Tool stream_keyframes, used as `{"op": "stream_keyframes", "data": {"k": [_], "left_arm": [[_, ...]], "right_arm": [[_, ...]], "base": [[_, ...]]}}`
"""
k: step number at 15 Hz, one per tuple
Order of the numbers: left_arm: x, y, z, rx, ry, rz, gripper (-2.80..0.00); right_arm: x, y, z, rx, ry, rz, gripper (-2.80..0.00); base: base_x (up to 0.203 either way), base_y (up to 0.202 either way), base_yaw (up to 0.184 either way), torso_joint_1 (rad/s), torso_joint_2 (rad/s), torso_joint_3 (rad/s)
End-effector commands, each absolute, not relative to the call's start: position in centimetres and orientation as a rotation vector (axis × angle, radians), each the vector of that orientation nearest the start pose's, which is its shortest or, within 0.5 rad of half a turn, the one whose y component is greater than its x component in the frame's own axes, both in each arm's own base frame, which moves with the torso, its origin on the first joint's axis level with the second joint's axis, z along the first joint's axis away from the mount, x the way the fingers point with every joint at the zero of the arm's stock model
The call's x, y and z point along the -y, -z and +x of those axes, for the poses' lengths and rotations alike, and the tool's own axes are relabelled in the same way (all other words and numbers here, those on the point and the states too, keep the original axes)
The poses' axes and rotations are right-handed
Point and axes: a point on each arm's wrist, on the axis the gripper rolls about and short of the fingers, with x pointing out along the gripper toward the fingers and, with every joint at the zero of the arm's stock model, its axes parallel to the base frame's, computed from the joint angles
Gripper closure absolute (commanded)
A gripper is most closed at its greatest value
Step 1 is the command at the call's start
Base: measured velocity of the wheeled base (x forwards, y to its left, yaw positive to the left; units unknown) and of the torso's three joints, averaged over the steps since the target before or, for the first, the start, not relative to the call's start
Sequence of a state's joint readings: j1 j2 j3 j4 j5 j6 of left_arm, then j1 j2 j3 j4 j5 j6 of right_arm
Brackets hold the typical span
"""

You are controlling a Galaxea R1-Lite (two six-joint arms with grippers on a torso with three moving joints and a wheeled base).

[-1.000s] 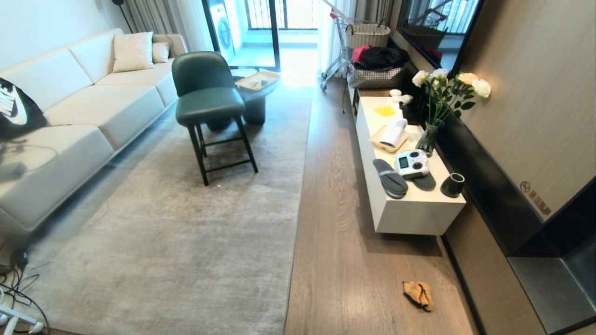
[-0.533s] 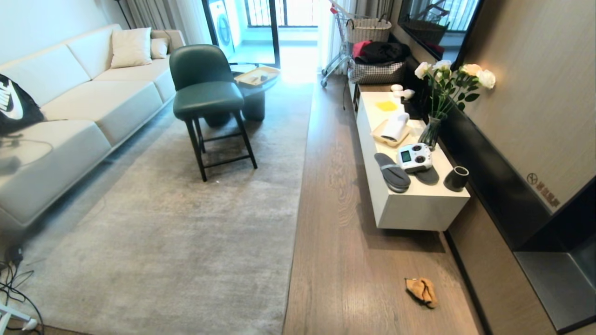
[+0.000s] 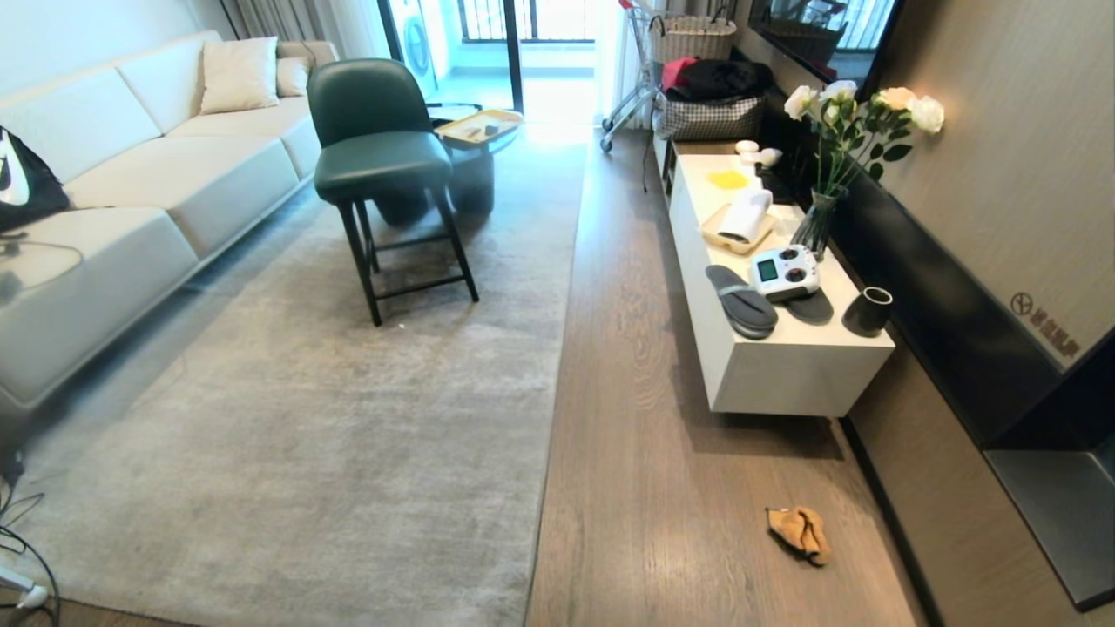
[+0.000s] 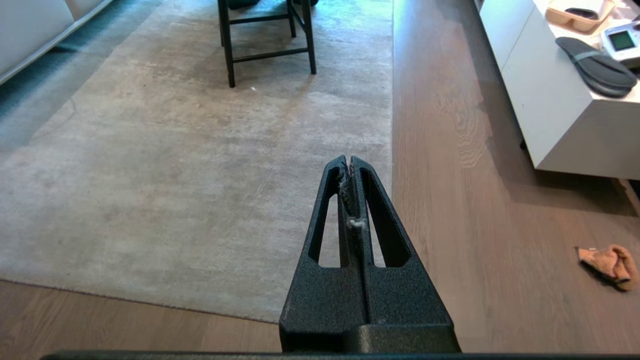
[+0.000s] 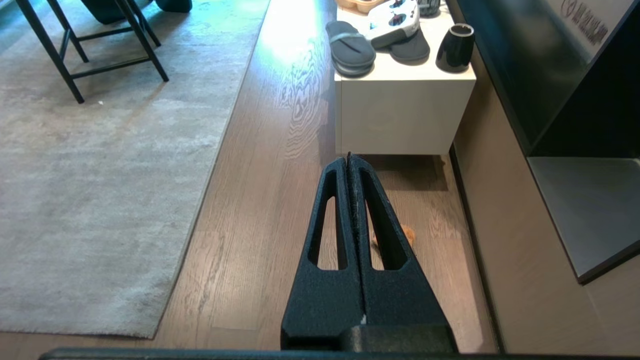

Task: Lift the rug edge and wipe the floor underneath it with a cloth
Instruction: Pick up the rag

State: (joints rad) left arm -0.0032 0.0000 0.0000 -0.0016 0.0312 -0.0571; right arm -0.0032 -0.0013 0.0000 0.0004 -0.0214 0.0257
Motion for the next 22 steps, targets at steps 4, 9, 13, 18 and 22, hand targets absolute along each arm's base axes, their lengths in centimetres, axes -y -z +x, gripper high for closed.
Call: {"op": "stream_keyframes", "data": {"k": [4, 9, 13, 18, 22], "left_arm": [[-0.08, -7.56, -2.28, 0.002, -0.029, -0.057, 0.00], [-0.08, -7.56, -2.28, 0.002, -0.028, -0.057, 0.00], [-0.08, -7.56, -2.28, 0.002, -0.028, -0.057, 0.00], [-0.08, -7.56, -2.28, 0.002, -0.028, -0.058, 0.00], [-0.08, -7.56, -2.28, 0.002, -0.029, -0.058, 0.00]], "right_arm": [[0.04, -7.55, -2.28, 0.000, 0.026, 0.027, 0.00], [0.04, -7.55, -2.28, 0.000, 0.026, 0.027, 0.00], [0.04, -7.55, -2.28, 0.000, 0.026, 0.028, 0.00], [0.04, -7.55, -2.28, 0.000, 0.026, 0.028, 0.00], [0.04, -7.55, -2.28, 0.000, 0.026, 0.028, 0.00]], "base": [[0.000, 0.000, 0.000, -0.147, 0.51, 0.361], [0.000, 0.000, 0.000, -0.106, 0.48, 0.367], [0.000, 0.000, 0.000, -0.054, 0.45, 0.389], [0.000, 0.000, 0.000, -0.001, 0.44, 0.434], [0.000, 0.000, 0.000, 0.010, 0.17, 0.224]]}}
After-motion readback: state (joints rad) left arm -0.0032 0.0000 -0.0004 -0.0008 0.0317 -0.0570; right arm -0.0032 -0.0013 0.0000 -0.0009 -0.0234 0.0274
